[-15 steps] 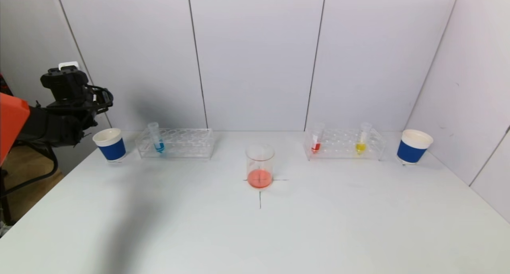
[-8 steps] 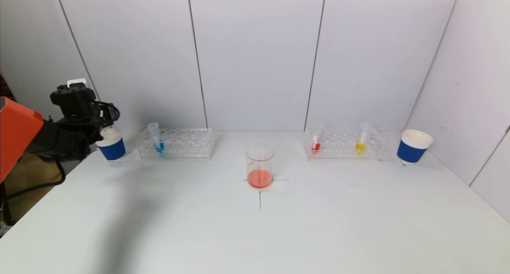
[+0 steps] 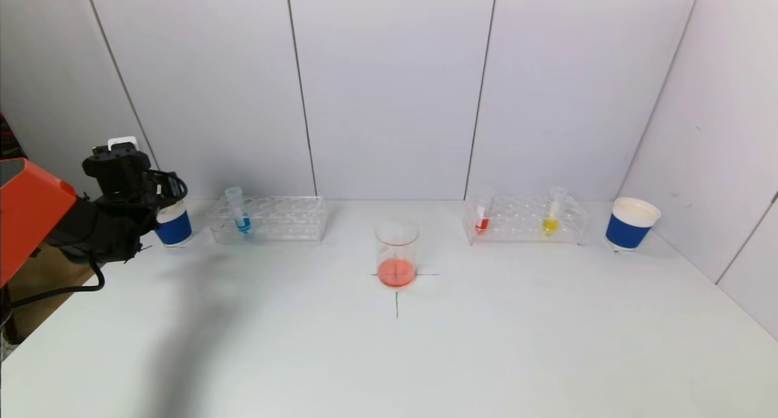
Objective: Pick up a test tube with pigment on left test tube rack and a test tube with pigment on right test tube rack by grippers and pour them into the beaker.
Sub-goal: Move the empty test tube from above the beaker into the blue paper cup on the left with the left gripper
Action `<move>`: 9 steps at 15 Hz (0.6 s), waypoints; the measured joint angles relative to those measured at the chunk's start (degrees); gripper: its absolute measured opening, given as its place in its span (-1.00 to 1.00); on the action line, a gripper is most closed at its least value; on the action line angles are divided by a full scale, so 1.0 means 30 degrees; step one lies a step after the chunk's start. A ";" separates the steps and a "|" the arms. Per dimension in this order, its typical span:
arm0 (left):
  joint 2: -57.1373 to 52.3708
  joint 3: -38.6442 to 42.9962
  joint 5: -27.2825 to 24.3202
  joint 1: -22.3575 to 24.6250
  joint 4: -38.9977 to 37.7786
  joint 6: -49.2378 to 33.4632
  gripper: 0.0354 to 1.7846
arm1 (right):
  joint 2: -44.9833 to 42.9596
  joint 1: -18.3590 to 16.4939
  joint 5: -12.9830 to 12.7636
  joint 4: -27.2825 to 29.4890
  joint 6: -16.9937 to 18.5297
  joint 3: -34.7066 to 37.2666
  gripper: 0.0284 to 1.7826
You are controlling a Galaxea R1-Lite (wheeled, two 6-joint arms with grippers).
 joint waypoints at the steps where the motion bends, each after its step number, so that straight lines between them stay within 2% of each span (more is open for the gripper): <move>1: 0.0069 0.0110 0.0016 0.0000 -0.0008 0.0000 -0.47 | 0.0000 0.0000 0.0004 0.0000 0.0000 0.0000 0.99; 9: 0.0293 0.0443 0.0016 0.0020 -0.0467 0.0037 -0.47 | 0.0000 0.0000 0.0000 0.0000 0.0000 0.0000 0.99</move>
